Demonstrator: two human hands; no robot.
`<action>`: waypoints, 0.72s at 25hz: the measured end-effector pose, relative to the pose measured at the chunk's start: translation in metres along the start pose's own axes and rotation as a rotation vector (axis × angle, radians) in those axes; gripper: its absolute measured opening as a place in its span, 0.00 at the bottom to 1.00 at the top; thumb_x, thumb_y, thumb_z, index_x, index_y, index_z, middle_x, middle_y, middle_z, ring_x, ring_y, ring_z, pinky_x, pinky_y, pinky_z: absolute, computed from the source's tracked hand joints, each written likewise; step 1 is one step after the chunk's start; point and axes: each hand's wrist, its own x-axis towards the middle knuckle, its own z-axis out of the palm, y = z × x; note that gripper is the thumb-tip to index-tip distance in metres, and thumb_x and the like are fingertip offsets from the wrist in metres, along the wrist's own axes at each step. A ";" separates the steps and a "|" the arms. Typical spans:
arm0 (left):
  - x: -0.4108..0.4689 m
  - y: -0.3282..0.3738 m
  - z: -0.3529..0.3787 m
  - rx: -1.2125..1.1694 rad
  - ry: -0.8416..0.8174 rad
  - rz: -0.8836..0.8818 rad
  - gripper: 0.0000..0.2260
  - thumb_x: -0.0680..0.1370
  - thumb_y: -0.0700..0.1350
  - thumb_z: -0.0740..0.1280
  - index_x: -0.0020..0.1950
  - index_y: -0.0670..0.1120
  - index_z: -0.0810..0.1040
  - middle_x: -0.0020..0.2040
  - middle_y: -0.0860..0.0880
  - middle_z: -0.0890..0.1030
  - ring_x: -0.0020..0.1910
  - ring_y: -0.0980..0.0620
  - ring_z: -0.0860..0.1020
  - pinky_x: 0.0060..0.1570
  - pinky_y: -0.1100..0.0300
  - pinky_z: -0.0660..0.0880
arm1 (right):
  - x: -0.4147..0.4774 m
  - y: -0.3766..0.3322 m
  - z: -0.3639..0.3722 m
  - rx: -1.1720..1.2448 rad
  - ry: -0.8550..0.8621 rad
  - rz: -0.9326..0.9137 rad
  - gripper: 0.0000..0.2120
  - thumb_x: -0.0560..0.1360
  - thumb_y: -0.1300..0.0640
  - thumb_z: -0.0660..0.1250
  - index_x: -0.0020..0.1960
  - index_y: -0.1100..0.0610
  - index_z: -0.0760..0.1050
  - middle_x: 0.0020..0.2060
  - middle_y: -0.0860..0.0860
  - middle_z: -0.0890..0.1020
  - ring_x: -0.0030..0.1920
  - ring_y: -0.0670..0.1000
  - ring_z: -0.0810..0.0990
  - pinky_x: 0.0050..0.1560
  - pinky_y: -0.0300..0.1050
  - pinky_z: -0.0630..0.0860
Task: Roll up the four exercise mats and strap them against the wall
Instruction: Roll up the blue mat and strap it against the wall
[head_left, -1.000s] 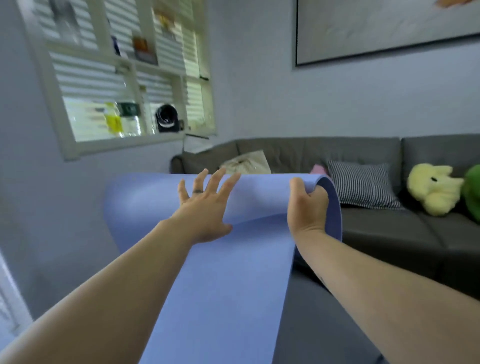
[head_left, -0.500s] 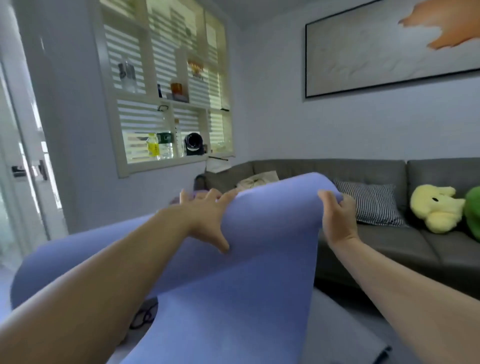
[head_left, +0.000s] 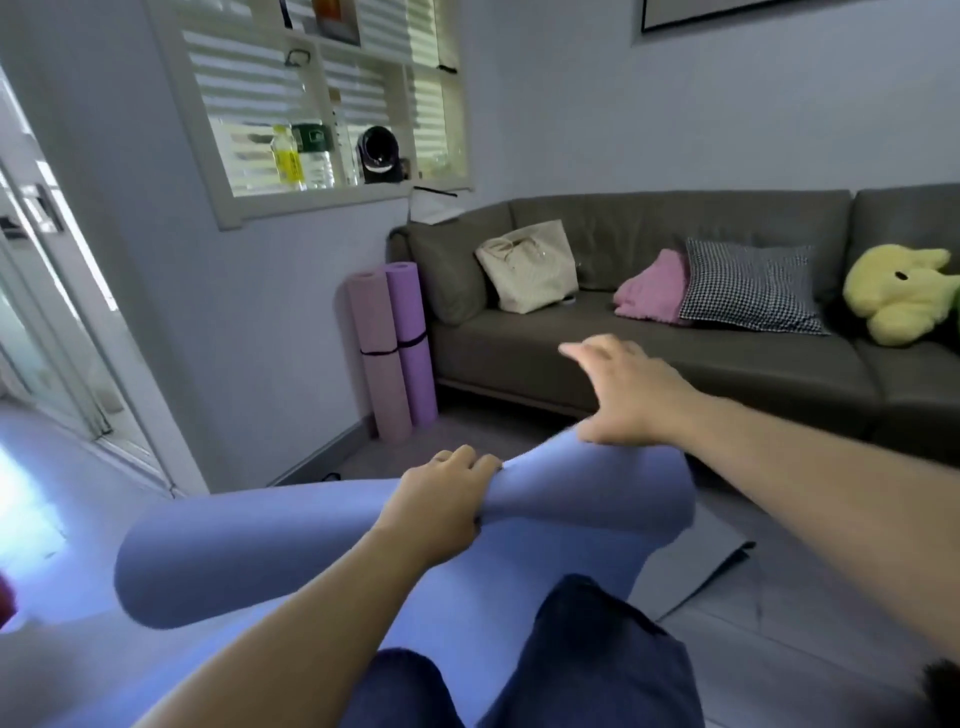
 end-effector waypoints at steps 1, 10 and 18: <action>-0.002 0.010 0.000 0.030 0.000 0.057 0.22 0.75 0.44 0.63 0.69 0.50 0.63 0.60 0.48 0.70 0.60 0.45 0.70 0.50 0.52 0.71 | 0.005 -0.011 -0.003 0.005 -0.184 -0.084 0.41 0.70 0.47 0.70 0.77 0.51 0.54 0.72 0.51 0.62 0.71 0.54 0.63 0.63 0.49 0.67; -0.061 0.045 0.046 0.065 -0.268 0.394 0.25 0.73 0.51 0.68 0.66 0.51 0.64 0.59 0.47 0.68 0.55 0.43 0.70 0.48 0.51 0.66 | -0.030 -0.024 0.122 0.073 -1.050 -0.044 0.47 0.65 0.35 0.74 0.76 0.49 0.56 0.71 0.51 0.65 0.69 0.55 0.68 0.68 0.50 0.67; -0.027 -0.006 0.046 -0.199 -0.611 0.055 0.46 0.66 0.71 0.68 0.77 0.57 0.53 0.75 0.53 0.61 0.74 0.47 0.59 0.72 0.43 0.52 | -0.089 -0.033 0.124 -0.154 -0.841 -0.202 0.38 0.62 0.38 0.76 0.65 0.53 0.67 0.58 0.52 0.75 0.54 0.55 0.78 0.50 0.46 0.76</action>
